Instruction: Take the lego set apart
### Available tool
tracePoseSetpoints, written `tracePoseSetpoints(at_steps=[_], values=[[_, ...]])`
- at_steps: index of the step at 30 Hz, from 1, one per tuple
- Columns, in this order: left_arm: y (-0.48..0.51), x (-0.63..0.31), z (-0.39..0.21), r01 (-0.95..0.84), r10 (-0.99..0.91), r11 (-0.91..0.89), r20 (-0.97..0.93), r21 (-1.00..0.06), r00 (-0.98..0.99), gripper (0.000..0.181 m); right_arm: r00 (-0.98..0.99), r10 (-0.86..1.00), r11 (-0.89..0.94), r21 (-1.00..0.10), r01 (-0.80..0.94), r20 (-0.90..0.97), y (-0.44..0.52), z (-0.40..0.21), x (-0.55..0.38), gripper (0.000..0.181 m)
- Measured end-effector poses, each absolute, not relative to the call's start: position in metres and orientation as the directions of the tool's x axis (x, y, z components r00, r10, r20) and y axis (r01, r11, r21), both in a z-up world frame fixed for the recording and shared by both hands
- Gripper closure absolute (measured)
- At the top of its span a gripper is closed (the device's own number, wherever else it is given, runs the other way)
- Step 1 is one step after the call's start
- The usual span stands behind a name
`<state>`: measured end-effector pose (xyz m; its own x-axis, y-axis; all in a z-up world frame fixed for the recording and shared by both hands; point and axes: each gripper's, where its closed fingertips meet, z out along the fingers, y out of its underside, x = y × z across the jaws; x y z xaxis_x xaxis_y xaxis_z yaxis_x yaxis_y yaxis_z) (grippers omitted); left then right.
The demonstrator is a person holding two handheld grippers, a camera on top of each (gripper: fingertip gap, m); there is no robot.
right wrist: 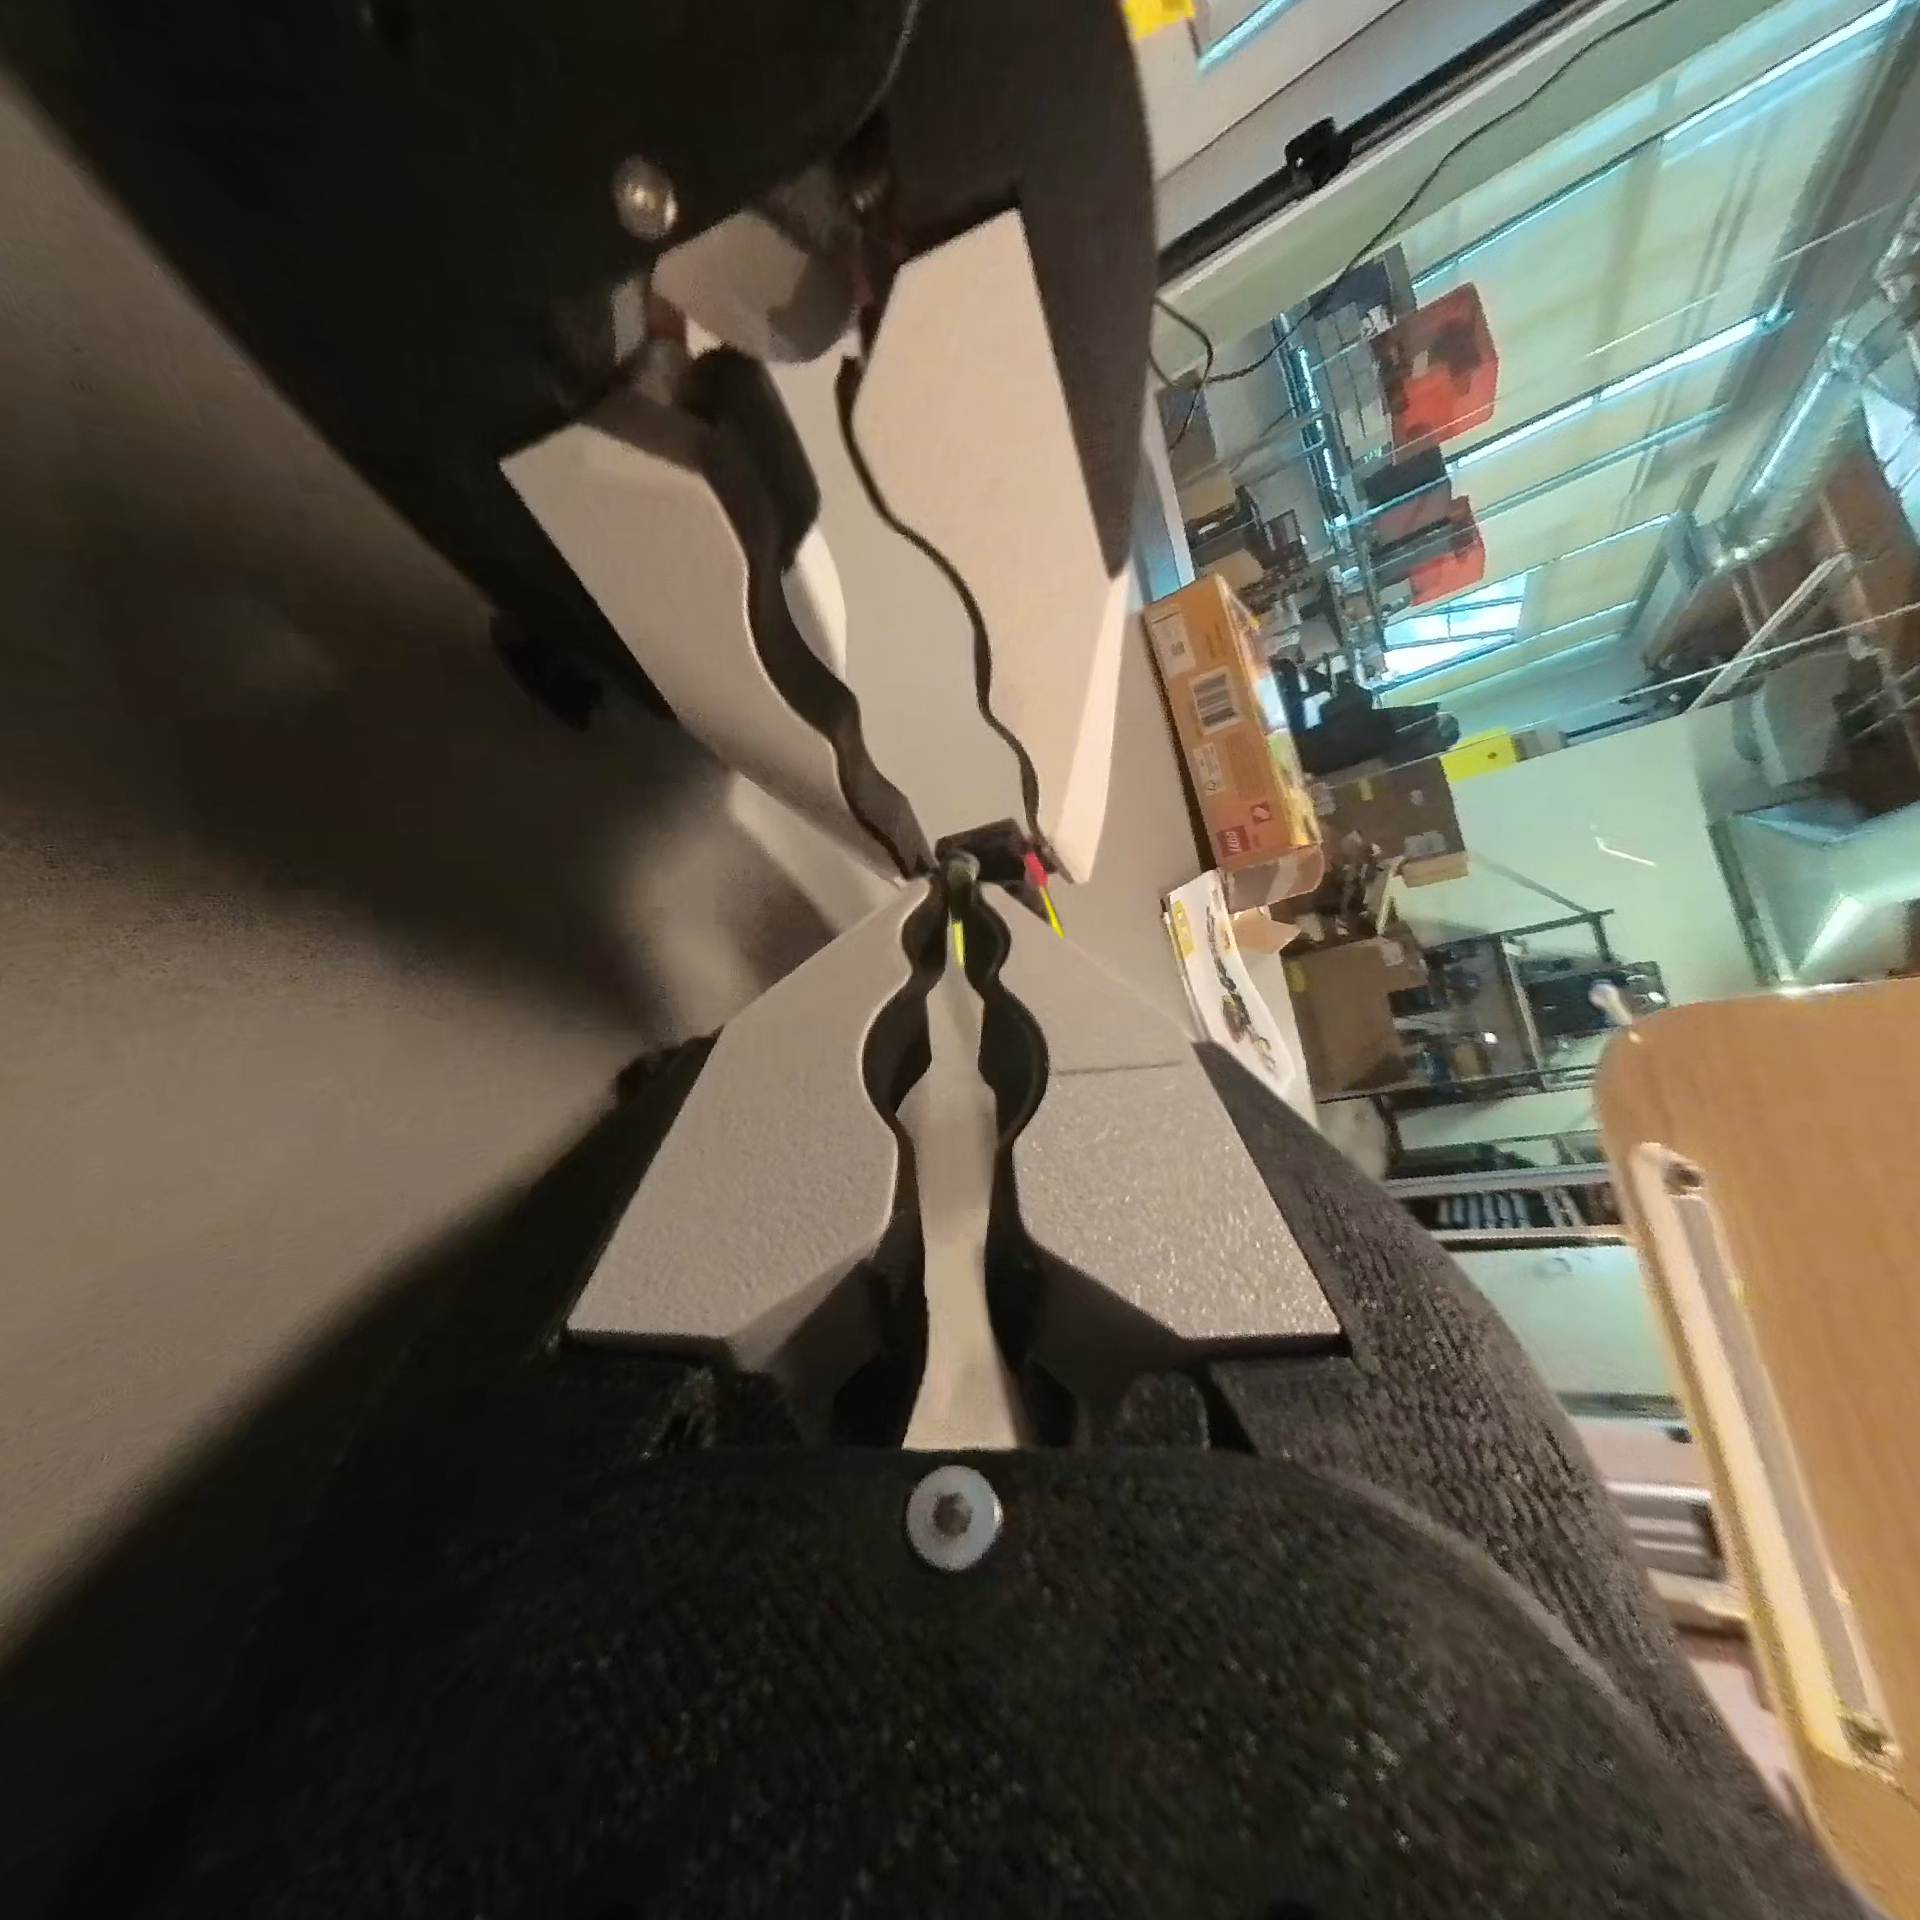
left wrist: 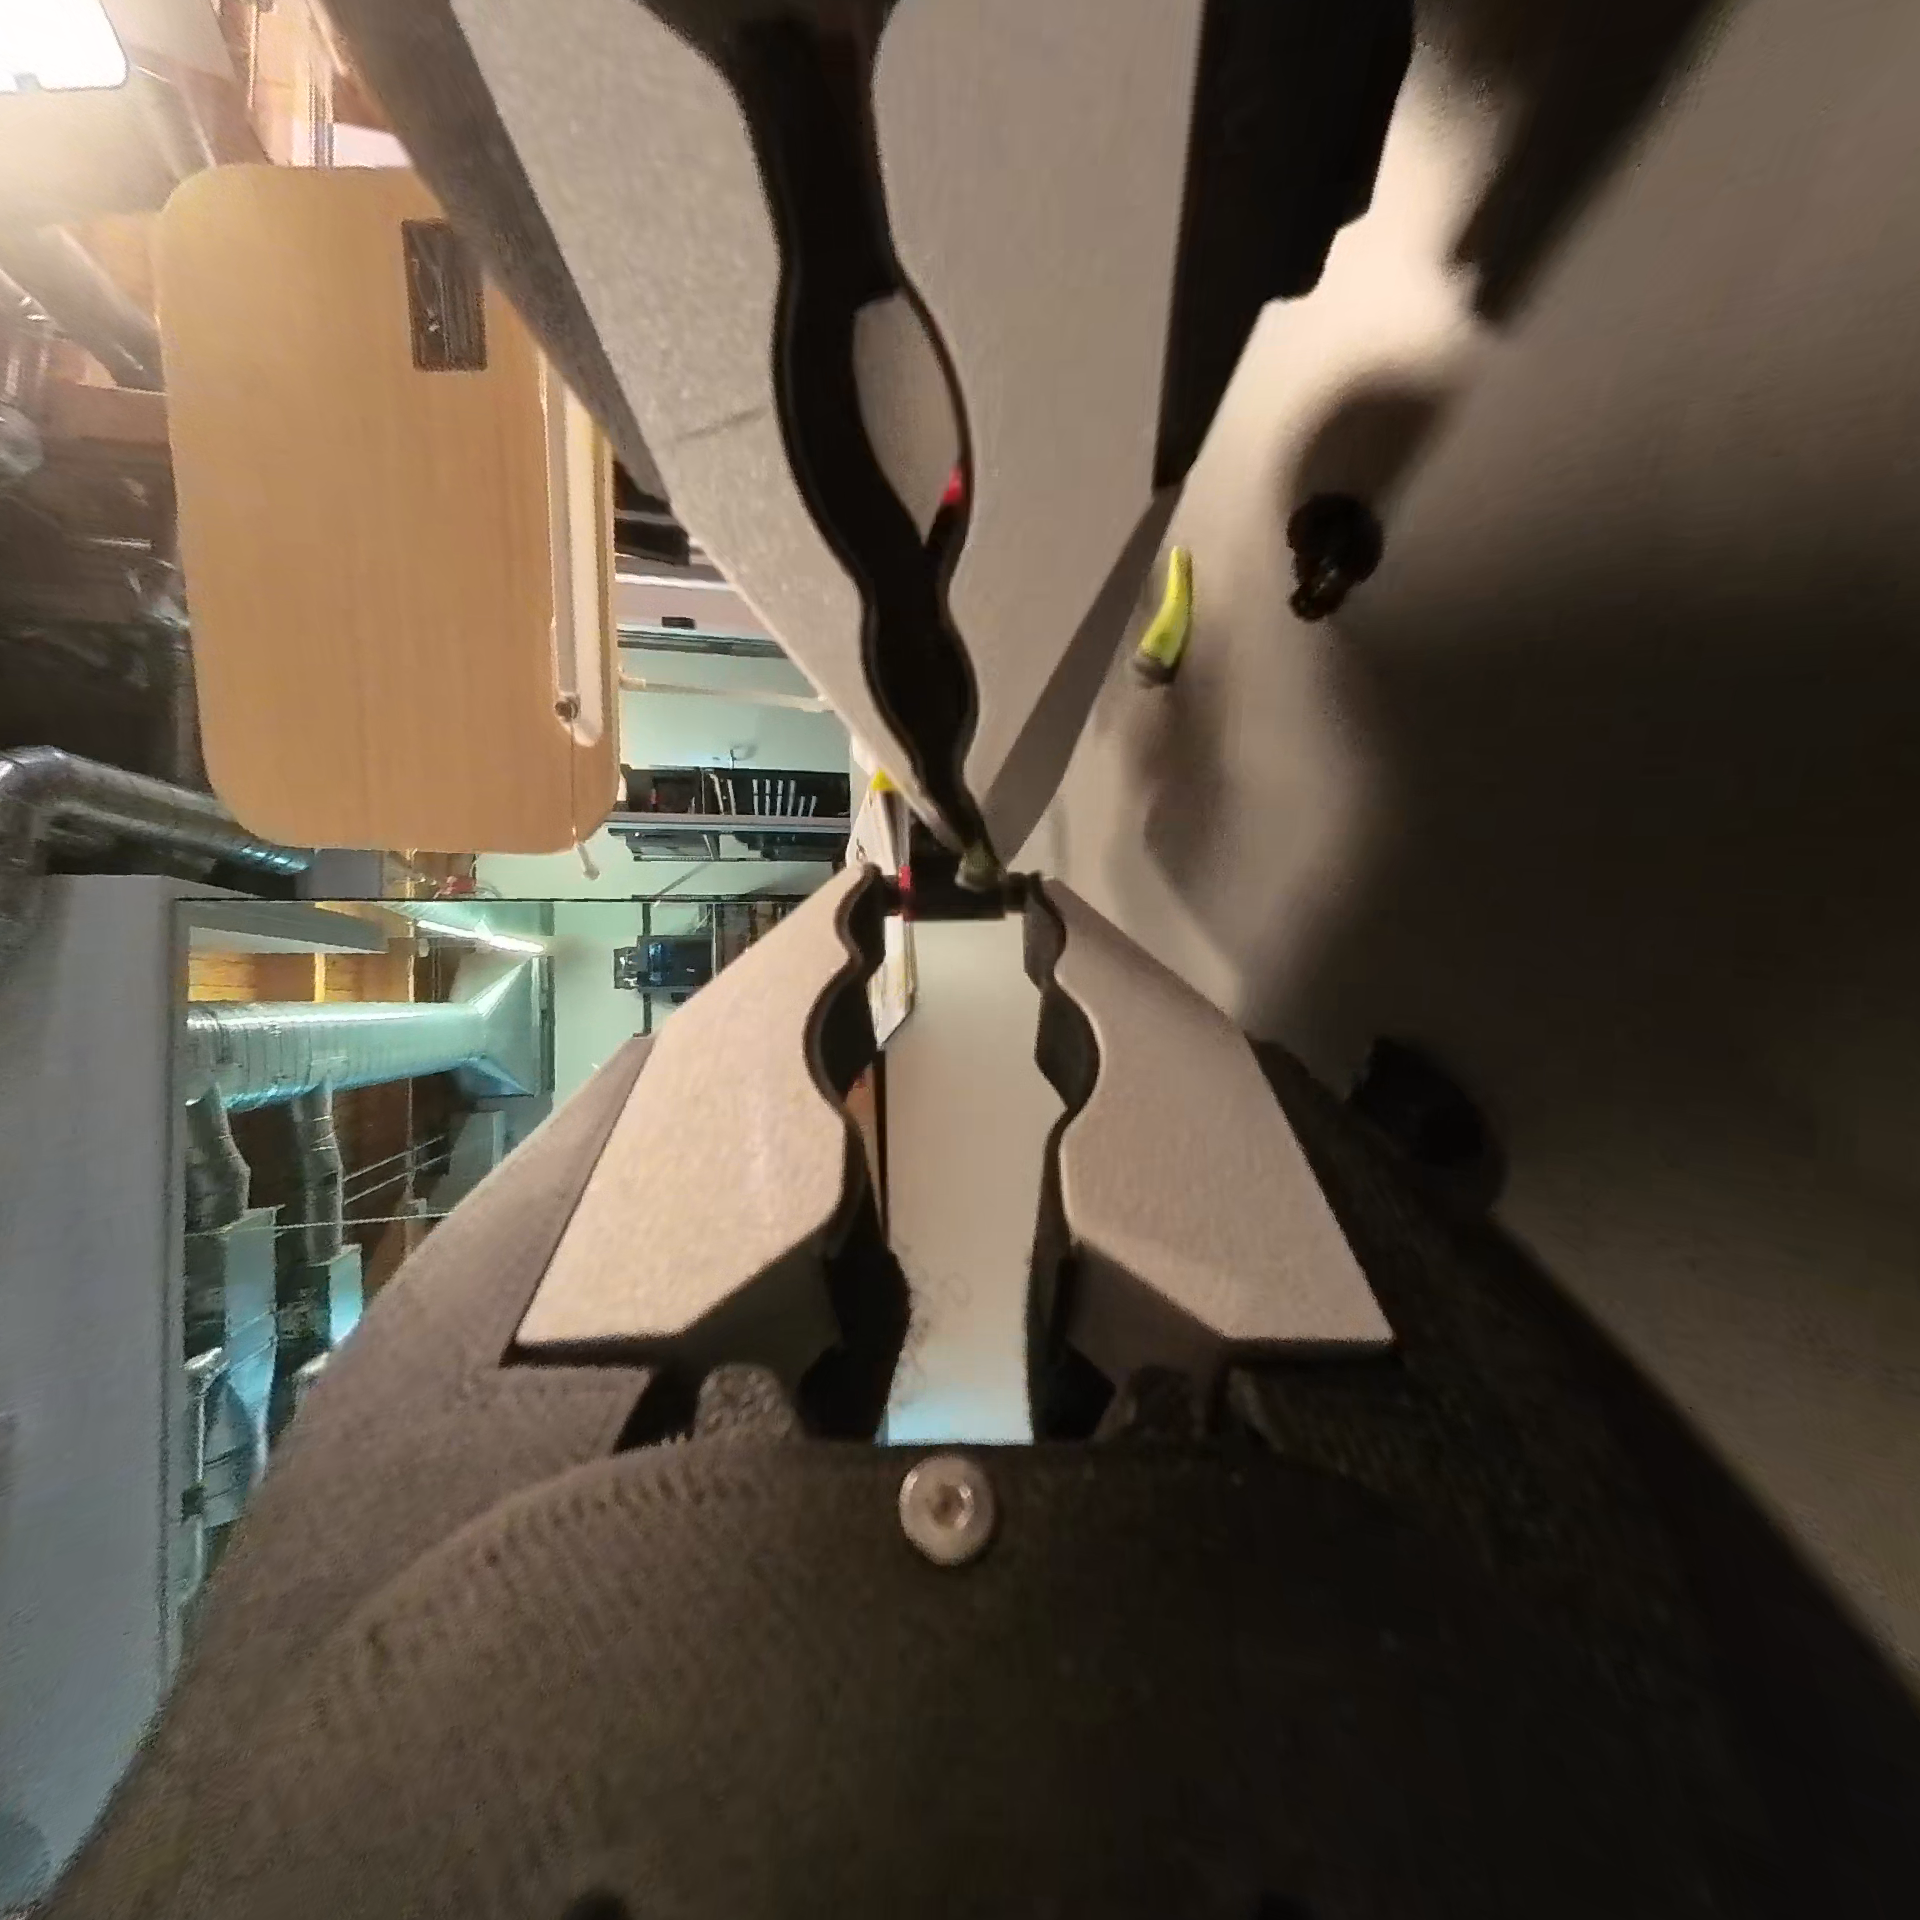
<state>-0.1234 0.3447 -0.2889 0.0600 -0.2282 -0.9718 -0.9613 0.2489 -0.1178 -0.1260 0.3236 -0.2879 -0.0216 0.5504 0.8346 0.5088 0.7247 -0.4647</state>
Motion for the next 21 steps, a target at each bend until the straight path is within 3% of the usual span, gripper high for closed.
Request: tracePoseSetpoints(at_steps=[3, 21], values=[[0.345, -0.122, -0.289, -0.962, -0.23, 0.246, -0.971, -0.122, 0.064, 0.156, -0.009, 0.587, 0.703, -0.504, 0.501, 0.81, 0.321, -0.287, -0.128, 0.181], [0.345, -0.129, -0.287, -0.96, -0.248, 0.24, -0.965, -0.144, 0.083, 0.156, 0.026, 0.565, 0.674, -0.48, 0.561, 0.824, 0.334, -0.289, -0.124, 0.181]])
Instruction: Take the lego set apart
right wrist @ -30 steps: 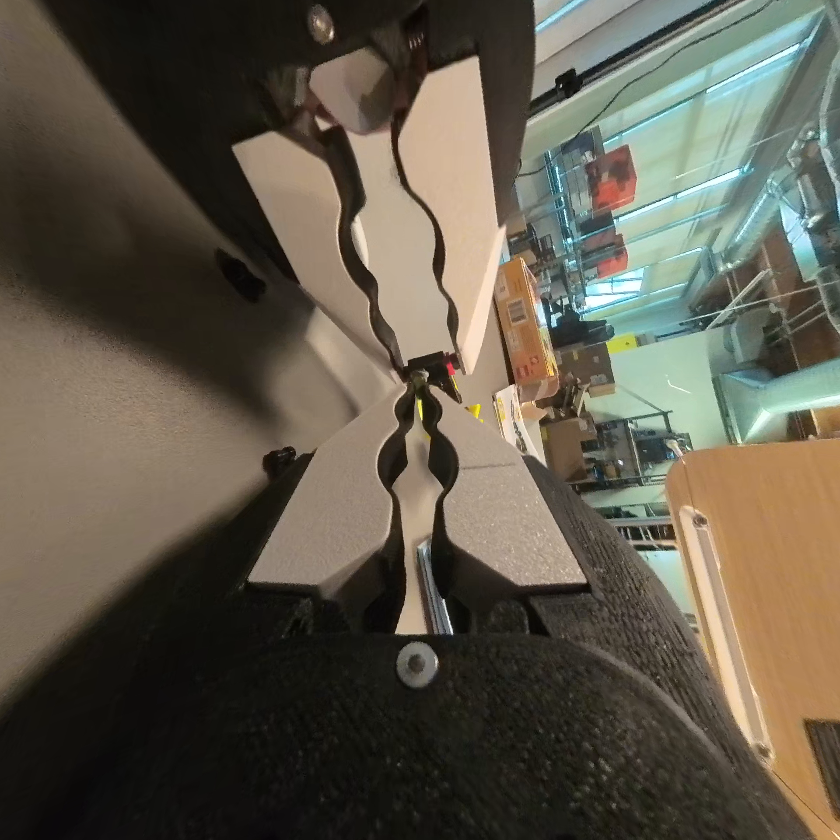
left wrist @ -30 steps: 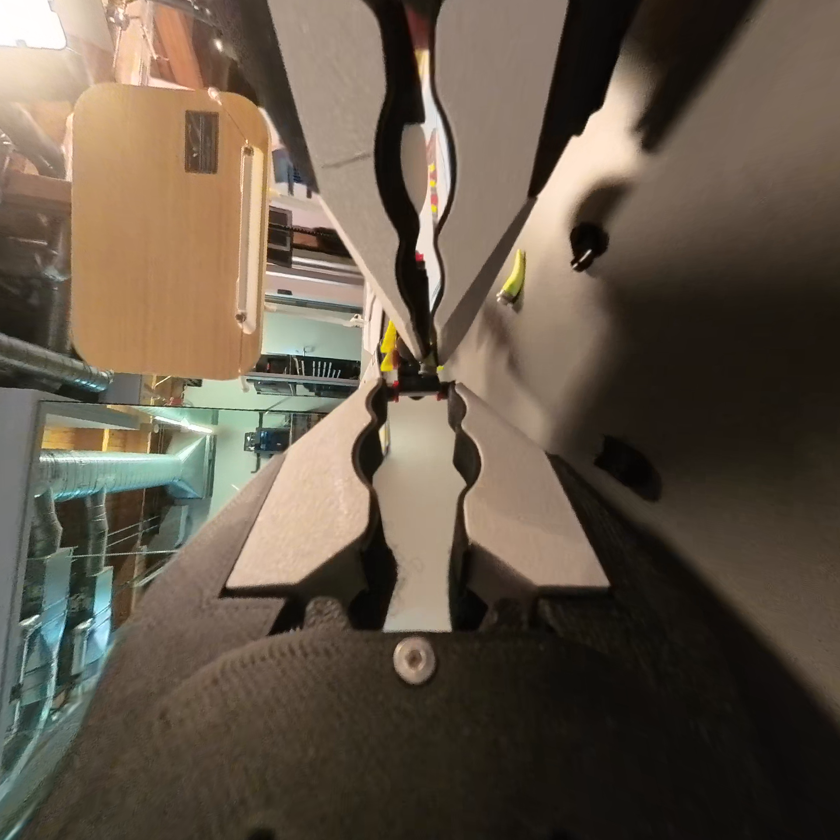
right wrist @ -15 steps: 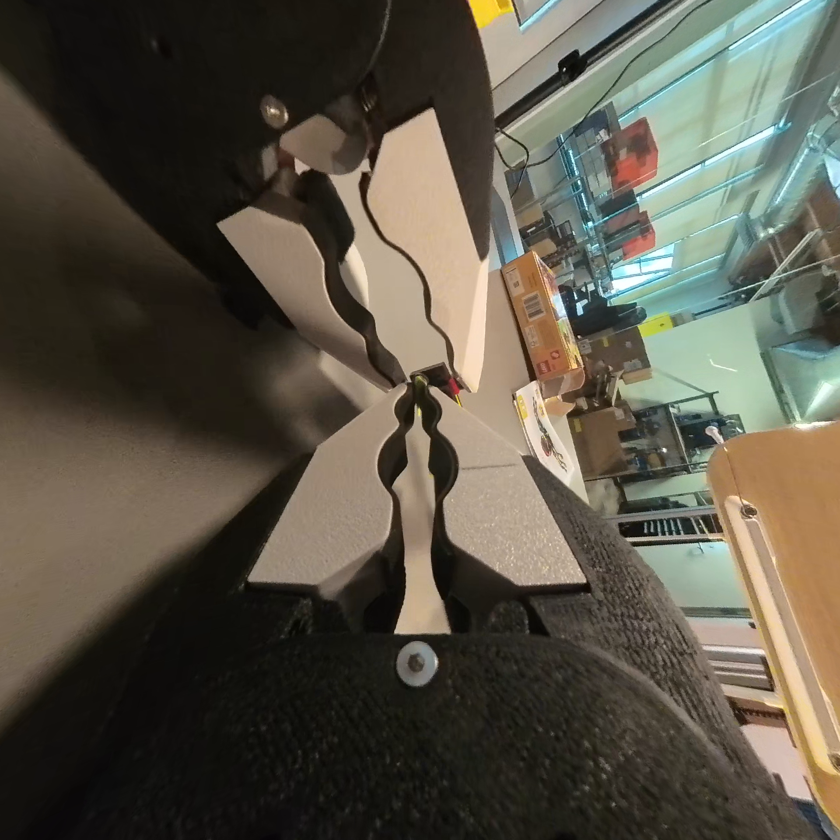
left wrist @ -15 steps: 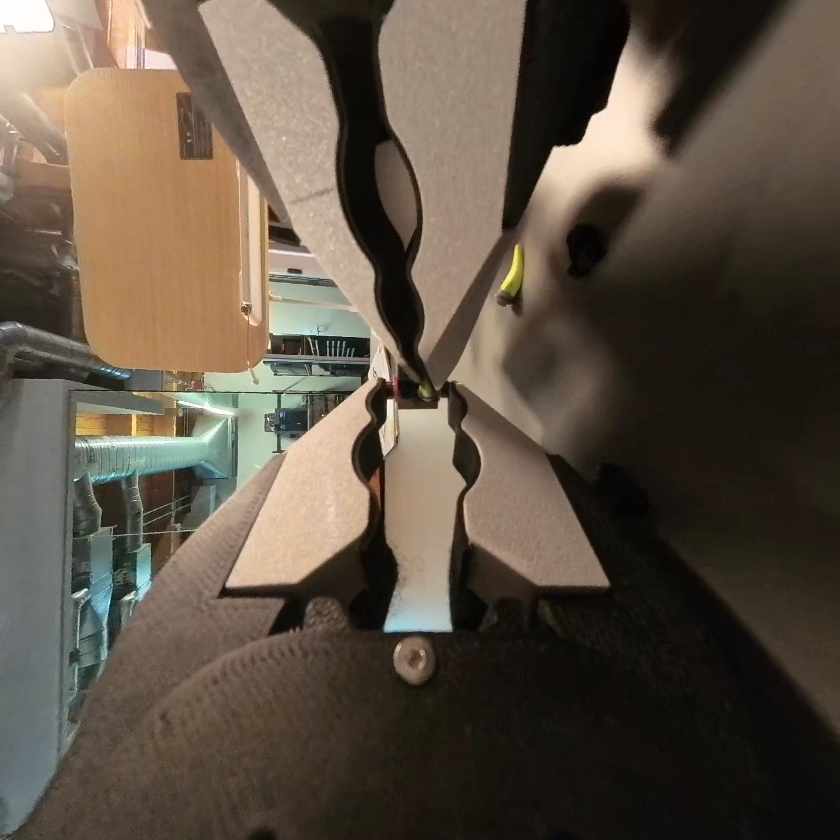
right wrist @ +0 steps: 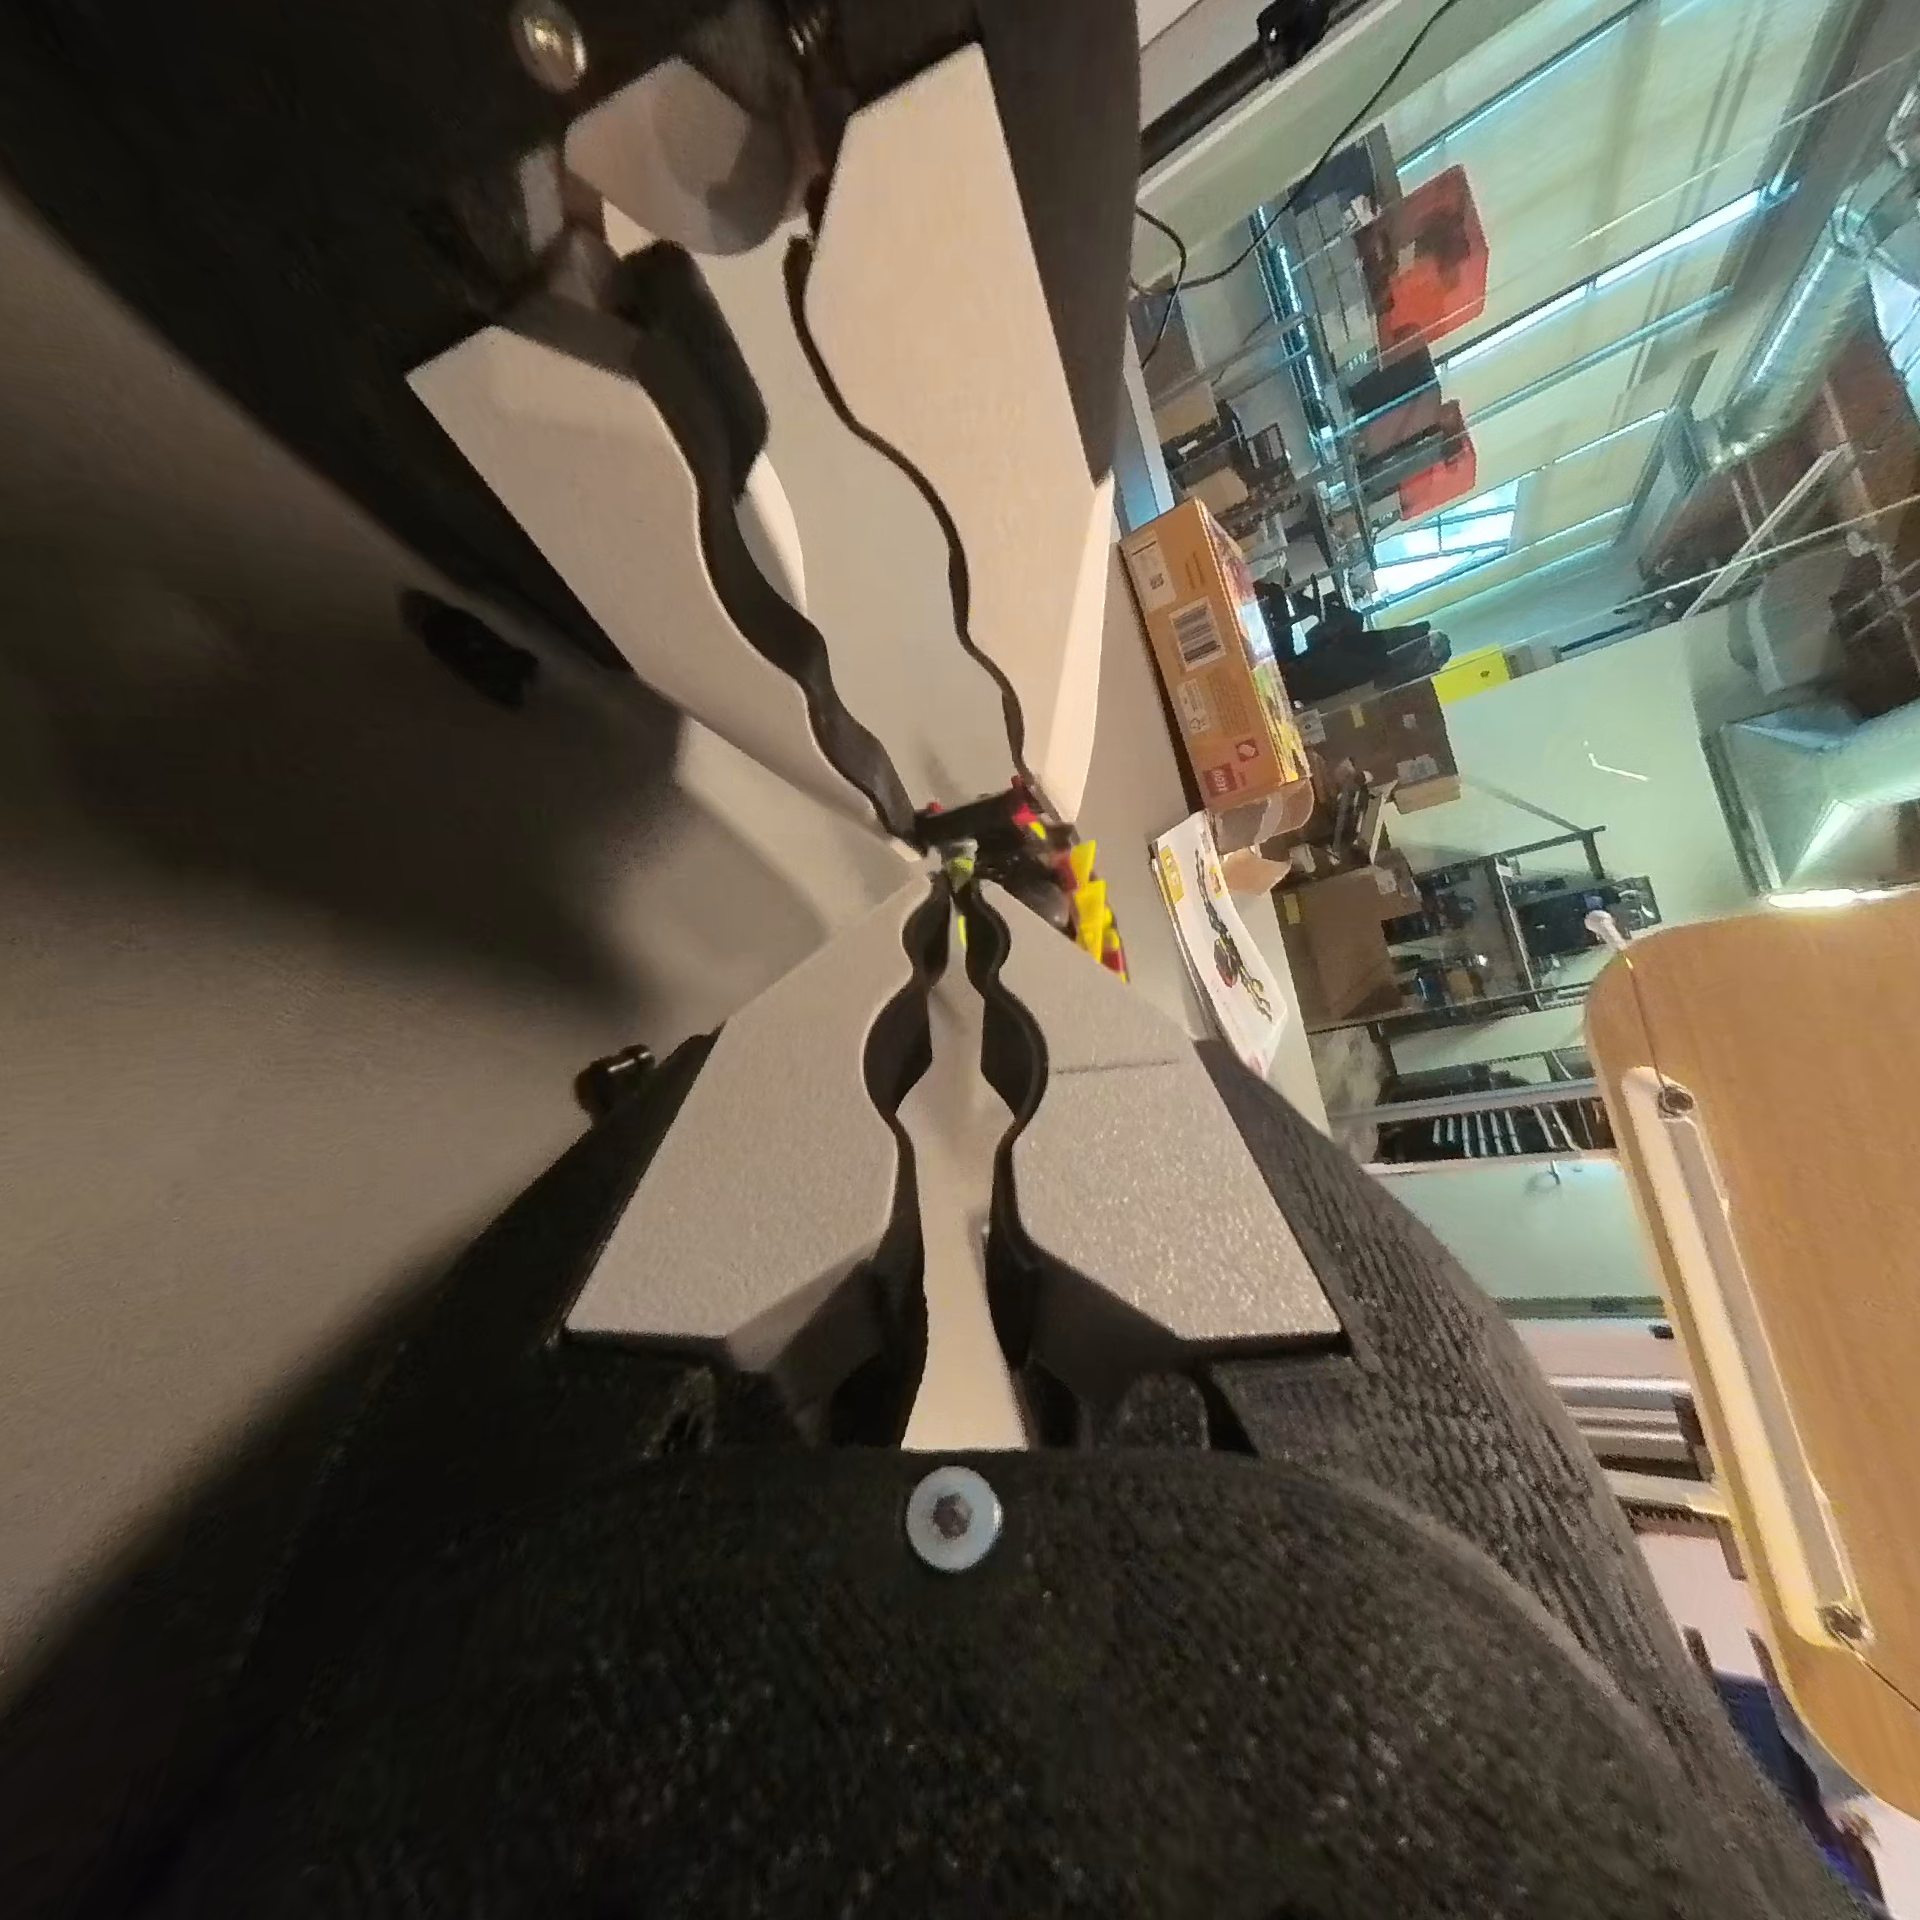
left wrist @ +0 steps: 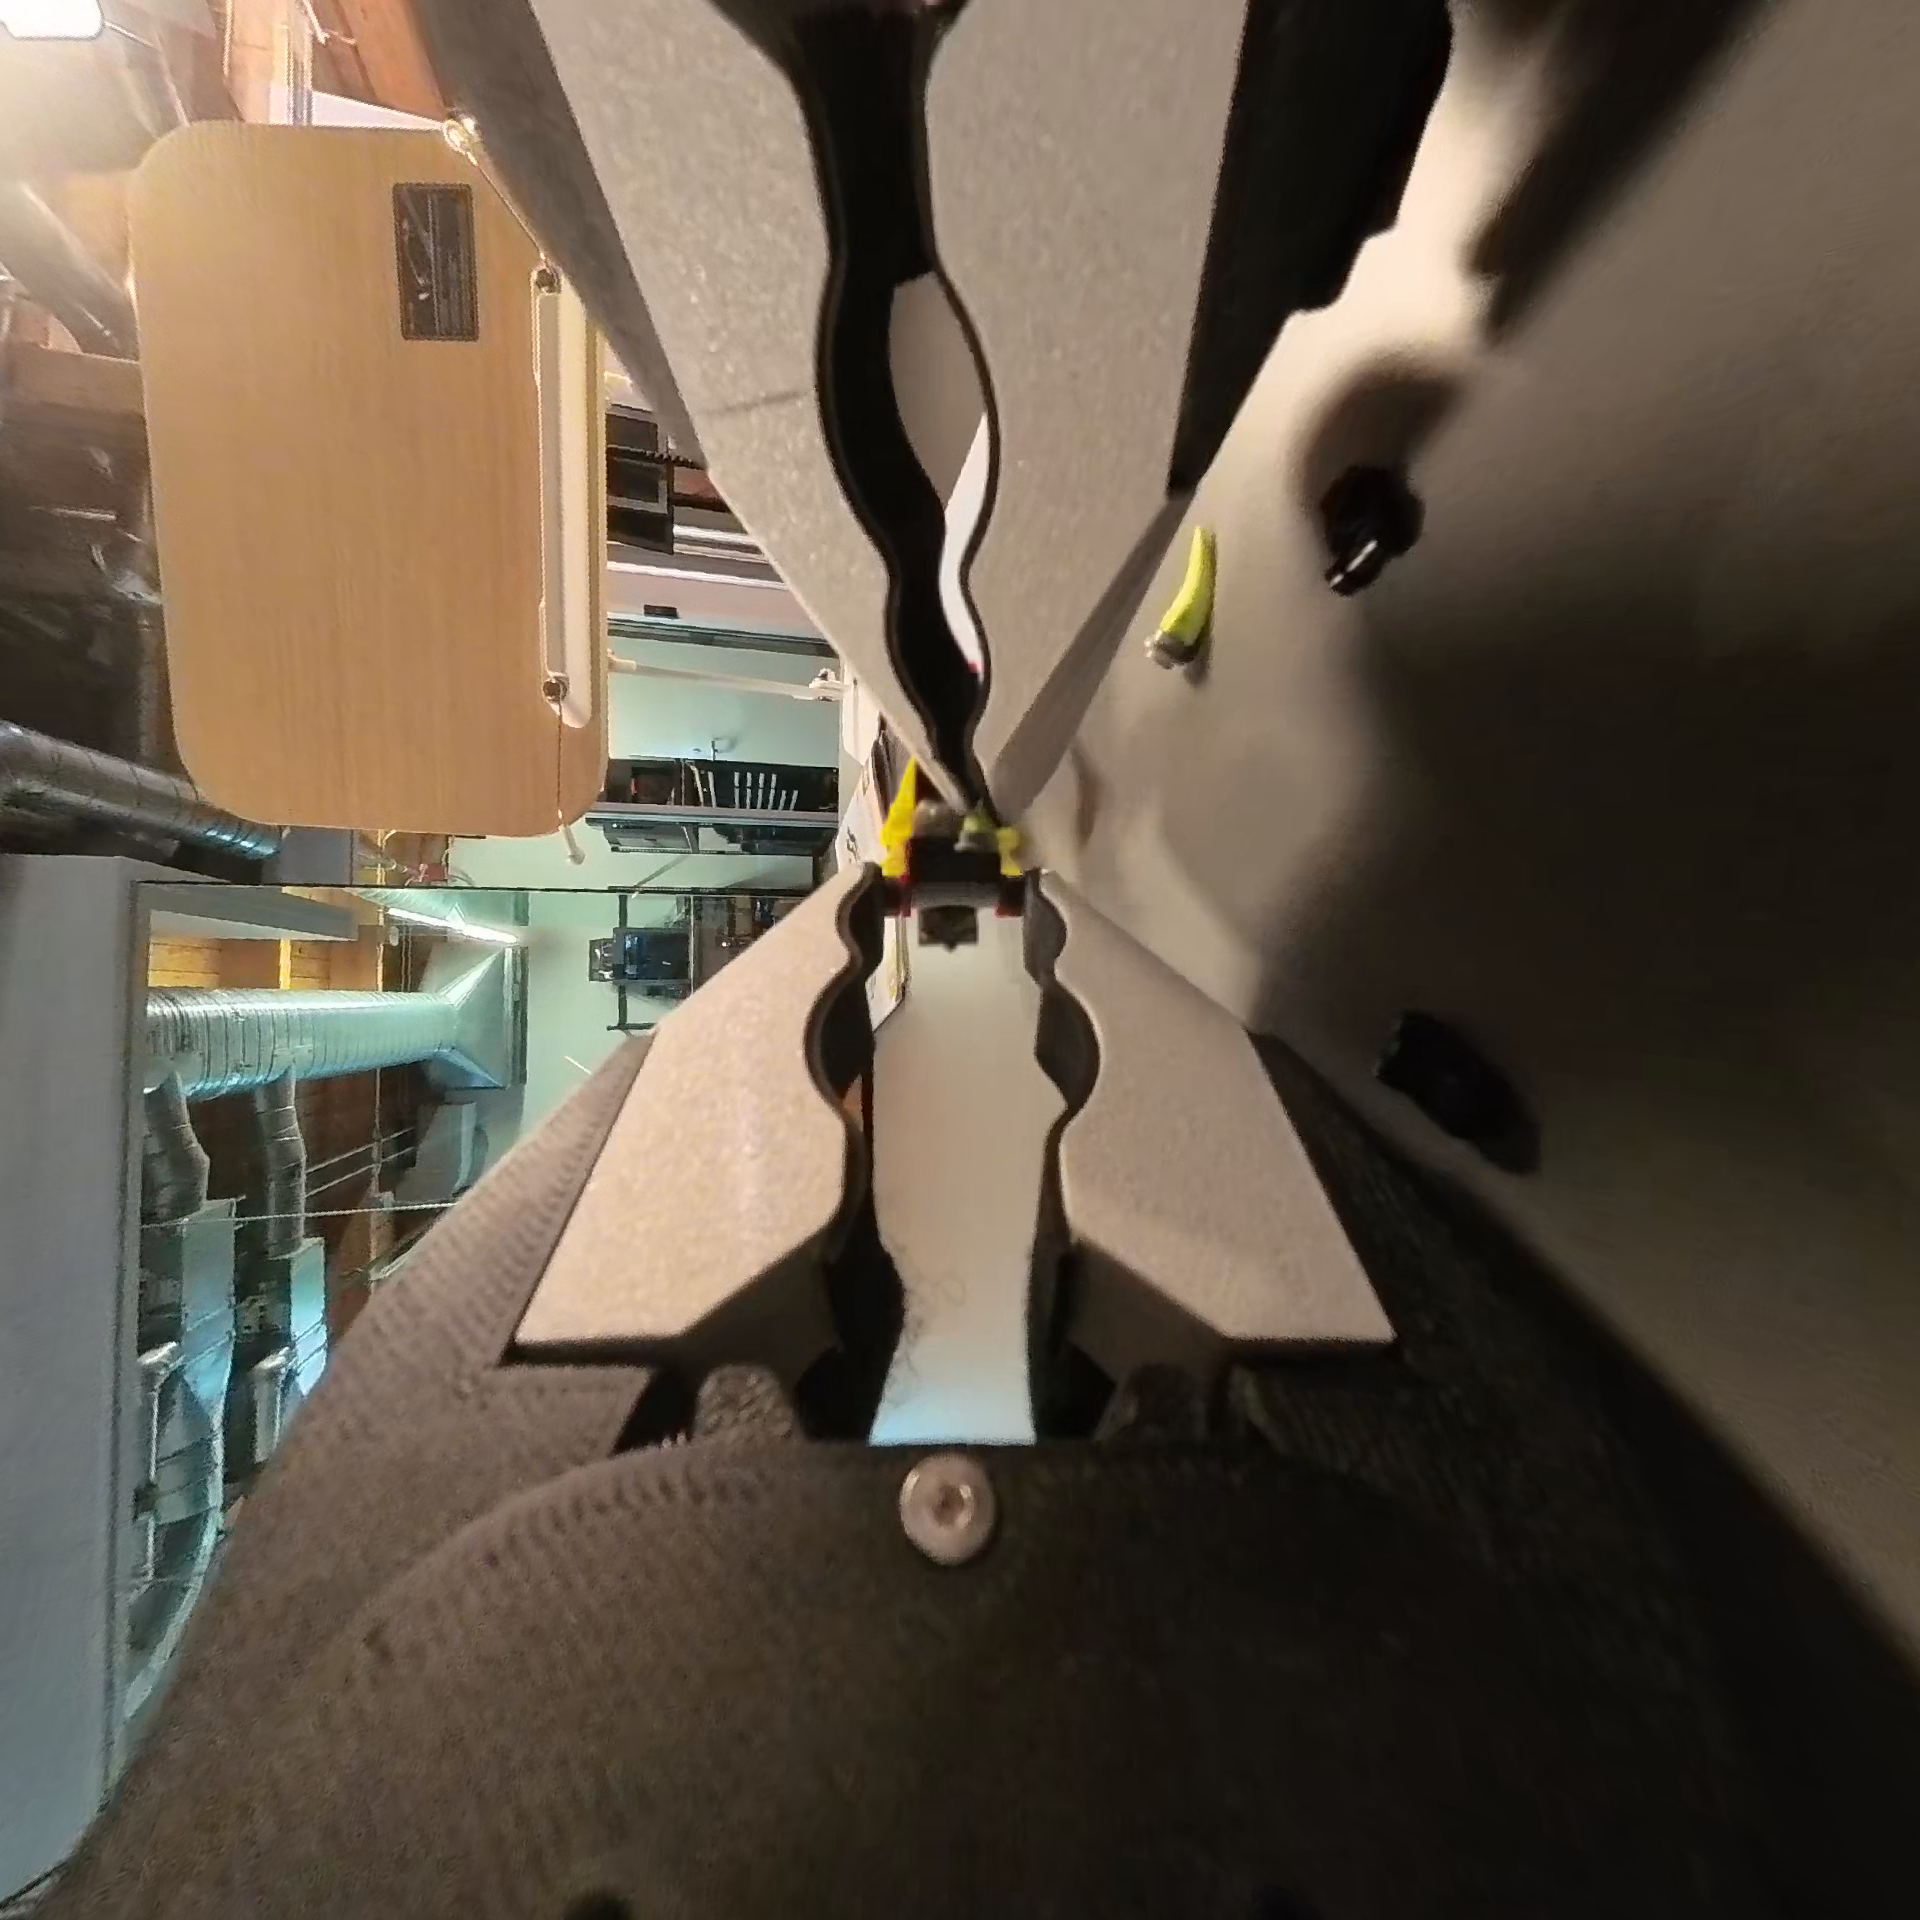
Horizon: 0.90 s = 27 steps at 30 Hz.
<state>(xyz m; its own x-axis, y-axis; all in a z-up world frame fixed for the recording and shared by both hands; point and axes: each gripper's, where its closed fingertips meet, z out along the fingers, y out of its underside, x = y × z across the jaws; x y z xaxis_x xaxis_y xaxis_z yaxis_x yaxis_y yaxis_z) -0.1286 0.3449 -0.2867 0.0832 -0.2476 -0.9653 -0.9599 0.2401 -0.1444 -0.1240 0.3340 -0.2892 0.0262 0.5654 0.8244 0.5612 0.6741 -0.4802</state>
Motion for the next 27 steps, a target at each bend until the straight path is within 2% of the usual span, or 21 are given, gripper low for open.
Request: tracePoseSetpoints(at_steps=[8, 14, 20, 27], values=[[0.3451, -0.1281, -0.2896, -0.969, -0.23, 0.229, -0.973, -0.089, 0.035, 0.155, 0.007, 0.555, 0.681, -0.459, 0.571, 0.832, 0.3355, -0.2934, -0.1236, 0.181], [0.3438, -0.1273, -0.2897, -0.953, -0.274, 0.254, -0.958, -0.162, 0.09, 0.155, 0.009, 0.548, 0.686, -0.456, 0.567, 0.837, 0.3378, -0.2933, -0.123, 0.181], [0.3412, -0.1252, -0.2937, -0.951, -0.275, 0.283, -0.961, -0.122, 0.041, 0.156, -0.053, 0.512, 0.739, -0.408, 0.536, 0.857, 0.3359, -0.2985, -0.1225, 0.181], [0.3393, -0.1243, -0.2923, -0.947, -0.267, 0.298, -0.963, -0.121, 0.039, 0.156, -0.074, 0.468, 0.784, -0.375, 0.495, 0.881, 0.3319, -0.2958, -0.1223, 0.181]])
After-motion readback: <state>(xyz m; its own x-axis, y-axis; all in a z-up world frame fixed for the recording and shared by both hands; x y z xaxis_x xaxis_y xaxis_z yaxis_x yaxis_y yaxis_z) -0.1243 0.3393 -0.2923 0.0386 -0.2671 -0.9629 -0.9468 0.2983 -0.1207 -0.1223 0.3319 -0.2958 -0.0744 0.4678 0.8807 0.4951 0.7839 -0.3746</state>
